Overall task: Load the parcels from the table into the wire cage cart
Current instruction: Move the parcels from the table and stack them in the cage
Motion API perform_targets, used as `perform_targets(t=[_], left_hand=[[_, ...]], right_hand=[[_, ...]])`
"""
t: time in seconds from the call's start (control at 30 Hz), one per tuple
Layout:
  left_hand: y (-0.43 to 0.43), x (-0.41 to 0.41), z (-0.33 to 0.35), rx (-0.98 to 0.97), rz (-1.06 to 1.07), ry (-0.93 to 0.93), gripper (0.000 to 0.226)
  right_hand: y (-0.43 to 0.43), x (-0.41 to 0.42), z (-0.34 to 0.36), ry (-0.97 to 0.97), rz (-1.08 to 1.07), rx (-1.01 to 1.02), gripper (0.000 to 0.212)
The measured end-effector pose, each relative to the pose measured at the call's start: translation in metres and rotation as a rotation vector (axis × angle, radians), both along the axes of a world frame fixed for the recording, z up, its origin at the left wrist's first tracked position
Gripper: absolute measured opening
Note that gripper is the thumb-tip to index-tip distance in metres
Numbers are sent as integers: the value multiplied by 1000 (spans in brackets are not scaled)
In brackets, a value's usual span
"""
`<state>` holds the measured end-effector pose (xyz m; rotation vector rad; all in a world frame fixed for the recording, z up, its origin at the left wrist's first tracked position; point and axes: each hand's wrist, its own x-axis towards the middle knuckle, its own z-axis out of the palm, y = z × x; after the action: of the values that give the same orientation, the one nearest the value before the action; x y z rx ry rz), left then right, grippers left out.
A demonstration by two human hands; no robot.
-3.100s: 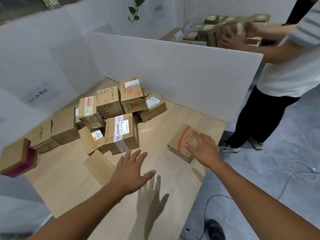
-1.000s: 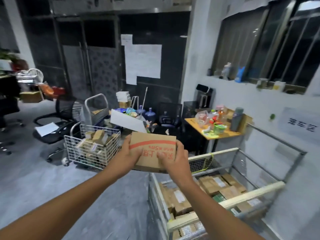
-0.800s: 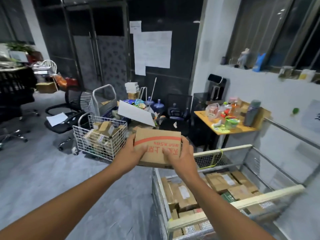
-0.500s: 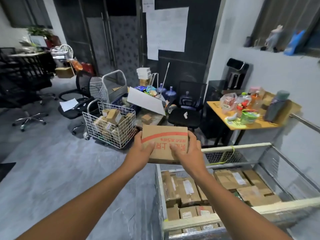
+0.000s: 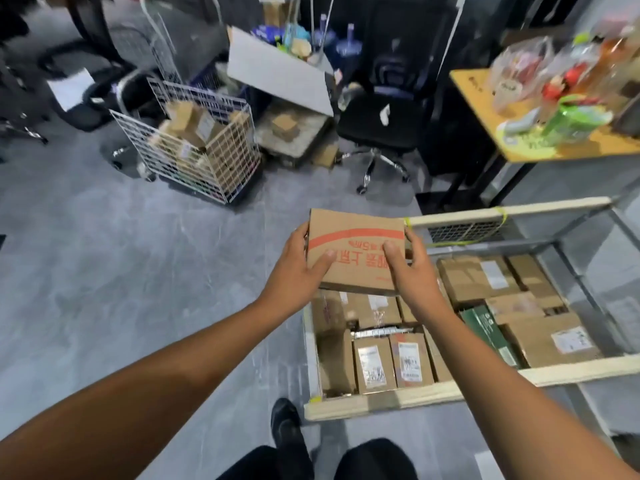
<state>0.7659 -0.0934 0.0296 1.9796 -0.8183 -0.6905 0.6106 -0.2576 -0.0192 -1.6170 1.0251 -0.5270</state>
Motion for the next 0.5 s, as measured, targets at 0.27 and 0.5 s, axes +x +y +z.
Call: perform_targets(t=[0.27,0.5], left_hand=[[-47,-2,-151,234,-41,-187,65],[-99,-14,-286,406,-98,-300,73]], right_hand=[[-102,-19,-183,122,-51,170,43],[-171,-20,-349,291,-11,219,61]])
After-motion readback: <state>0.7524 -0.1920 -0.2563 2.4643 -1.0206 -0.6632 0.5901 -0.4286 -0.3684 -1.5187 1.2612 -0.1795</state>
